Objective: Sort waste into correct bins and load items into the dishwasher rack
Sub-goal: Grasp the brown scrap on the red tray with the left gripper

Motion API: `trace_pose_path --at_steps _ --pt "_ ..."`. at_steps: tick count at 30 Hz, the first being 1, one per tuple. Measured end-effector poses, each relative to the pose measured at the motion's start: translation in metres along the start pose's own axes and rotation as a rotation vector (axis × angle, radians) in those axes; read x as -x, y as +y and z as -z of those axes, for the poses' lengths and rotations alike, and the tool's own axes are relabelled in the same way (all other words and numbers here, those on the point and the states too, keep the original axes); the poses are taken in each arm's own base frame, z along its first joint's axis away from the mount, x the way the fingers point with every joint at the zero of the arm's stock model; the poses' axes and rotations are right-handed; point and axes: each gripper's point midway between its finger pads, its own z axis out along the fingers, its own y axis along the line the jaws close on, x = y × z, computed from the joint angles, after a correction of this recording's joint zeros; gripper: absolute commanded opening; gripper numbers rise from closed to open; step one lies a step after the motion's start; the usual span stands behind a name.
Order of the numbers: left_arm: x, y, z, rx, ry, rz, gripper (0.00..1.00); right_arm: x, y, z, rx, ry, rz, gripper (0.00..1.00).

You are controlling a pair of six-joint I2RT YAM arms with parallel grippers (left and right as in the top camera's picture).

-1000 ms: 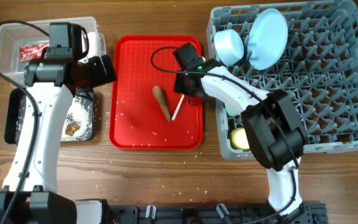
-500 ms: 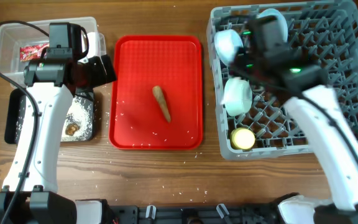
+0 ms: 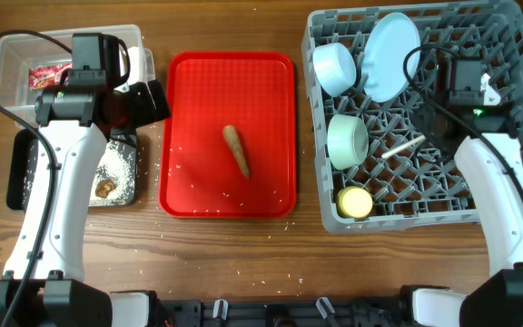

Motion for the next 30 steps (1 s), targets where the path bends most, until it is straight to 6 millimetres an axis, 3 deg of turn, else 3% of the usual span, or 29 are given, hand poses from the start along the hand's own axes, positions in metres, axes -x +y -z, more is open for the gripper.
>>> trace_pose_path --at_steps 2,3,4,5,10,14,17,18,19,20,21,23,24,26,28,30 --pt "0.0 0.0 0.0 0.0 0.001 0.0 1.0 0.002 0.006 -0.007 0.032 -0.023 -0.015 0.1" --pt "0.0 0.0 0.0 0.001 0.002 0.0 1.0 0.001 0.01 -0.01 0.053 -0.024 -0.019 0.42" --pt "-0.001 0.0 0.0 0.001 0.002 0.0 1.0 -0.001 0.012 -0.011 0.065 -0.019 -0.024 0.64" --pt "0.0 0.0 0.0 0.001 0.002 0.0 1.0 -0.001 0.013 -0.012 0.071 -0.019 -0.028 0.75" --pt "0.0 0.0 0.0 0.001 0.002 0.0 1.0 -0.006 0.014 -0.012 0.079 0.007 -0.017 1.0" --pt "0.0 0.0 0.0 0.0 0.002 0.0 1.0 -0.024 0.027 -0.005 0.169 0.107 0.134 1.0" --pt "-0.004 0.001 0.0 0.004 0.016 0.0 0.99 -0.007 0.041 0.038 0.275 0.074 0.216 1.0" --pt "-0.004 0.0 0.0 -0.001 0.017 0.0 0.87 0.004 0.045 0.059 0.312 0.03 0.225 1.0" --pt "-0.005 -0.003 0.0 -0.019 0.023 0.0 0.81 0.006 0.045 0.063 0.32 0.019 0.235 1.0" --pt "-0.008 -0.012 0.001 -0.073 0.041 0.004 0.81 0.026 0.047 0.104 0.388 -0.077 0.224 1.0" --pt "-0.01 -0.018 0.001 -0.105 0.052 0.004 0.81 0.029 0.046 0.113 0.403 -0.1 0.22 1.0" --pt "-0.02 -0.045 -0.001 -0.172 0.087 -0.024 0.77 0.024 0.041 0.109 0.377 -0.076 0.224 1.0" --pt "-0.03 -0.064 -0.008 -0.192 0.123 -0.038 0.77 0.023 0.041 0.106 0.368 -0.066 0.226 1.0" --pt "-0.062 -0.105 -0.045 -0.18 0.24 -0.048 0.76 0.017 0.039 0.094 0.336 -0.024 0.219 1.0" --pt "-0.079 -0.135 -0.088 -0.158 0.281 -0.049 0.72 0.011 0.035 0.086 0.305 0.009 0.223 1.0" --pt "-0.104 -0.15 -0.128 -0.108 0.332 -0.039 0.61 0.009 0.034 0.084 0.299 0.016 0.222 1.0"
